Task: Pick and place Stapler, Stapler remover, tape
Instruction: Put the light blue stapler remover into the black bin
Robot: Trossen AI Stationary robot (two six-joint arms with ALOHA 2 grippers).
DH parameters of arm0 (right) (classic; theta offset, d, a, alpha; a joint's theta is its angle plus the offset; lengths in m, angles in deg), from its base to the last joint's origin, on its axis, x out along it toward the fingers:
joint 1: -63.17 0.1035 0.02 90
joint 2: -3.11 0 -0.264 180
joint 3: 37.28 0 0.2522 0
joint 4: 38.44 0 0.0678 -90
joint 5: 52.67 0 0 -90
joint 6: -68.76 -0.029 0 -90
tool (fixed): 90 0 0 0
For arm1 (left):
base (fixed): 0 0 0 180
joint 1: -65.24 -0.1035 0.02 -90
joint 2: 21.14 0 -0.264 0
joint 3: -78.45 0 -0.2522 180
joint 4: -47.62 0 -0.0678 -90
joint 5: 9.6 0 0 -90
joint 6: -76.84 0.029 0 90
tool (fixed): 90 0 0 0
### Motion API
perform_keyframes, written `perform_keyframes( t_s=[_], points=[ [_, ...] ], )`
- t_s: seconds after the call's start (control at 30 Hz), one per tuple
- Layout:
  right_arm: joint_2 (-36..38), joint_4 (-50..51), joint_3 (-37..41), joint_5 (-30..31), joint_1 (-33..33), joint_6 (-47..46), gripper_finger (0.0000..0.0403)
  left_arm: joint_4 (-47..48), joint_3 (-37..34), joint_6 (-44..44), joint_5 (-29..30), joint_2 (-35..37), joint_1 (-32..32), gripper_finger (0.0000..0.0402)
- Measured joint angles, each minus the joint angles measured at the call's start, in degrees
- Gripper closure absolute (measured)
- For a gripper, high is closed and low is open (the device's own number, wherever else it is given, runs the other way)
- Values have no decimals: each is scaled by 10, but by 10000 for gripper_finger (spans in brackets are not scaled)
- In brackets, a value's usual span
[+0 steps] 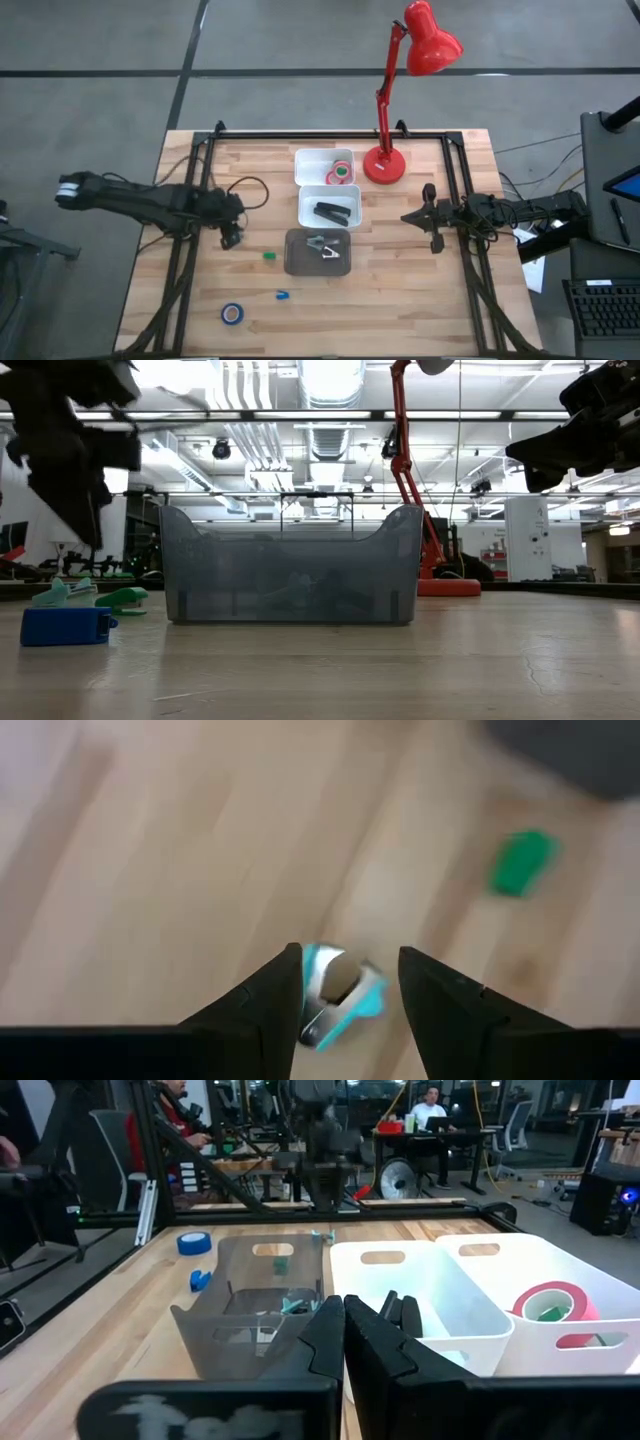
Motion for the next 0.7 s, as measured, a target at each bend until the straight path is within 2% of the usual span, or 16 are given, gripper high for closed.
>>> perform_keyframes(
  t_s=[0.07,0.37,0.53,0.7],
  points=[
    [0,0,0,0,0,1,394,9,-4,-29,2,-24,0,234],
    [0,0,0,0,0,0,394,-1,-12,12,7,-126,0,235],
    [0,0,0,0,0,1,394,-9,-12,38,47,-165,0,235],
    [0,0,0,0,0,1,394,-29,-11,57,56,-185,0,235]
  ],
)
